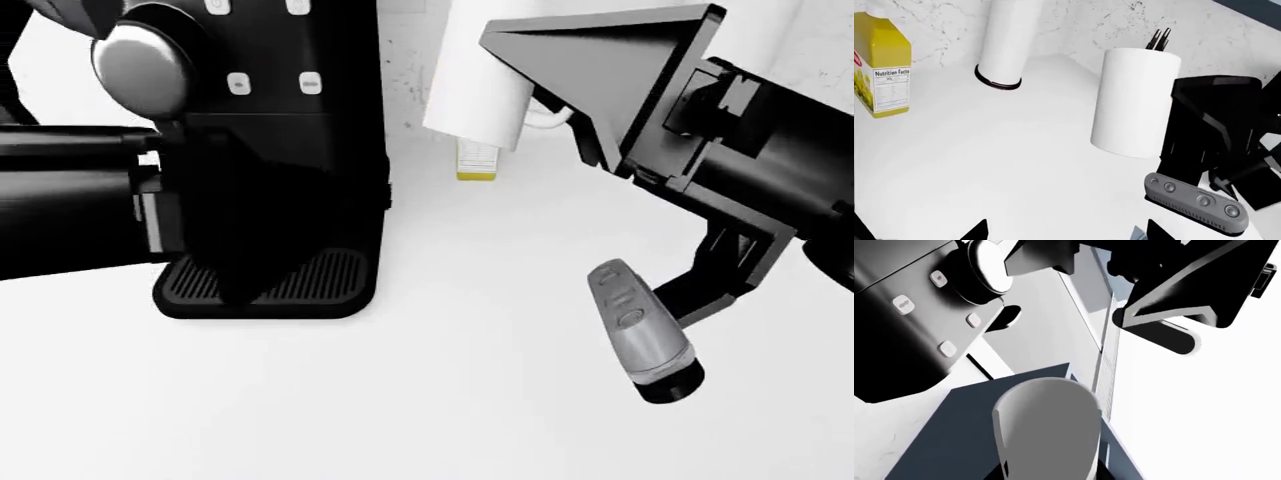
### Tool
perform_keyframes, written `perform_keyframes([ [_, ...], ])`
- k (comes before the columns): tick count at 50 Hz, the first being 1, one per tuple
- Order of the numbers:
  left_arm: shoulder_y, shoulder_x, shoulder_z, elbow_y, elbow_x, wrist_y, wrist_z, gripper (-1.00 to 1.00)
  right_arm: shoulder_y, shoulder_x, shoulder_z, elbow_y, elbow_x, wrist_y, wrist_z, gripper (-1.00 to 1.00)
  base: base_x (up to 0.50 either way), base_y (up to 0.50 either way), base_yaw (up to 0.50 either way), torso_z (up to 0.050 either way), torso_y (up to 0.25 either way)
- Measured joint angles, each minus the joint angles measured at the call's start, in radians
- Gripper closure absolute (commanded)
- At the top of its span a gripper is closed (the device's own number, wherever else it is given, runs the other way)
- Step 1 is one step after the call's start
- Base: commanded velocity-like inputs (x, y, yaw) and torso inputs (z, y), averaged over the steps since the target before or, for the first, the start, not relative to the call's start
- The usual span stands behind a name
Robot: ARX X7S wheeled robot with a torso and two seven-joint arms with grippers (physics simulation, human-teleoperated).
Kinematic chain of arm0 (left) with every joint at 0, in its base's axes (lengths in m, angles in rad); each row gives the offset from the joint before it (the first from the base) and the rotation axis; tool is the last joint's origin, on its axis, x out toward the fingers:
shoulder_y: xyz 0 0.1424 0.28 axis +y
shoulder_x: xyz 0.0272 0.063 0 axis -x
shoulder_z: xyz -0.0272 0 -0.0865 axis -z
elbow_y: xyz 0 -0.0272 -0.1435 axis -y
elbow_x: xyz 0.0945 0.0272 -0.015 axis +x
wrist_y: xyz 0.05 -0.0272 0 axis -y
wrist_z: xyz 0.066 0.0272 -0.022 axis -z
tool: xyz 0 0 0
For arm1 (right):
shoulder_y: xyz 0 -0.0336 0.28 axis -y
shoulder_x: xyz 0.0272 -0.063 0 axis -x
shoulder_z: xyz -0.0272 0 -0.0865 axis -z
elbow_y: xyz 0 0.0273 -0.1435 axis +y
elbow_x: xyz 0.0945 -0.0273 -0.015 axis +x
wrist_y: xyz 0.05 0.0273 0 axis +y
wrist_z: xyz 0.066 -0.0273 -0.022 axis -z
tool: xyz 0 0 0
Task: A wet mug is on the counter and needs to be dried. Pick it up and place it upside down in the open cabinet.
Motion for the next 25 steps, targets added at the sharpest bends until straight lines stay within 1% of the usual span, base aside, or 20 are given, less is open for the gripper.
perform_keyframes([
  [13, -0.038, 0.077, 0.021, -0.008, -0.005, -0.004, 0.041, -1.00, -0.017, -0.013, -0.006, 0.015, -0.011, -0.006, 0.029, 1.00, 0.00, 0.00, 0.00, 0.000, 0.000],
  [25, -0.057, 0.121, 0.032, -0.023, 0.018, -0.016, 0.067, -1.00, -0.036, -0.024, -0.011, 0.011, -0.011, -0.001, 0.037, 1.00, 0.00, 0.00, 0.00, 0.000, 0.001],
])
